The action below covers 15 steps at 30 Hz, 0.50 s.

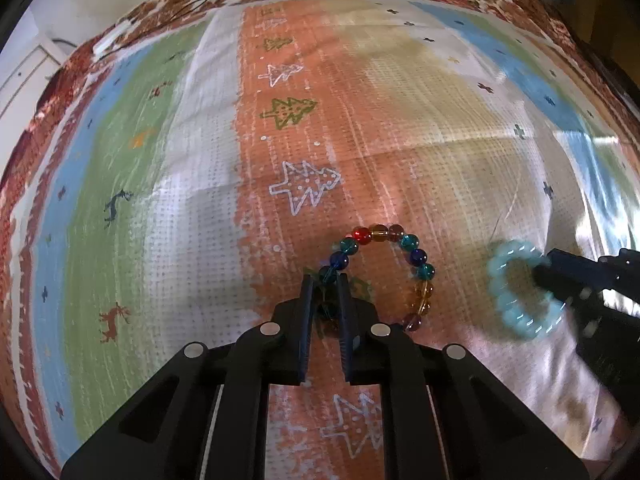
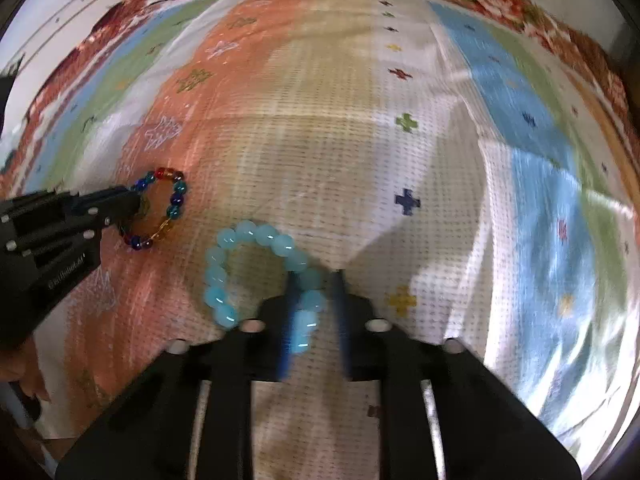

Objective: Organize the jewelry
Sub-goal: 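Grasp the multicolour bracelet with the left tool while the right tool grasps the light-blue bracelet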

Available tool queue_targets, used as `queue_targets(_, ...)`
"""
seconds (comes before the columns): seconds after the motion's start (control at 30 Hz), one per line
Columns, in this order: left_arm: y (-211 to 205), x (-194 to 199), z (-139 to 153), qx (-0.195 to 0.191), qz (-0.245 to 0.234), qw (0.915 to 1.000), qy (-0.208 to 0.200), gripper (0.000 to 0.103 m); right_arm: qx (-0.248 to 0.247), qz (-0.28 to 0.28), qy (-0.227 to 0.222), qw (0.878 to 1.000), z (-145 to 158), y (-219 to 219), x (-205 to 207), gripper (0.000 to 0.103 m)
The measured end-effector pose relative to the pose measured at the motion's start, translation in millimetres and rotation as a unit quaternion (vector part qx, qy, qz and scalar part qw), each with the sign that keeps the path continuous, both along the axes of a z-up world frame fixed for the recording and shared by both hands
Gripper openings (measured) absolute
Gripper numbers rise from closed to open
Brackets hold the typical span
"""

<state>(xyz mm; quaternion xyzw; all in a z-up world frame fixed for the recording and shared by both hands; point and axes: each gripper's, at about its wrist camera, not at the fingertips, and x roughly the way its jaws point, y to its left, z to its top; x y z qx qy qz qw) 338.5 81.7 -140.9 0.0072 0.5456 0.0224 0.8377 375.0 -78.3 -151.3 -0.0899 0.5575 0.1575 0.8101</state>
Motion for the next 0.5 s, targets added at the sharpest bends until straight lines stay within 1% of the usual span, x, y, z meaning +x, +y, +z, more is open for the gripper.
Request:
queue_targets(0.07,0,0,0,-0.002,0.000,1.0000,0.000,0.010,0.011,0.001,0.006,1.000,0,-3,1,0.012)
queue_targets(0.13,2,0,0,-0.009,0.002,1.0000,0.002,0.009,0.012,0.006,0.005,1.000,1,-3,-1,0.012)
queue_targets(0.23,7,0,3,-0.029,0.016,0.9994,0.004,0.009,0.016,0.011,0.007,1.000,3,-3,-4,0.012)
queue_targets(0.3,9,-1,5,-0.033,0.023,0.9992,0.004,0.009,0.016,0.016,0.007,1.000,5,-2,-7,0.012)
queue_targets(0.5,5,-6,25,-0.038,0.022,0.9989,-0.016,0.009,0.008,0.029,-0.011,0.999,17,3,-14,0.012)
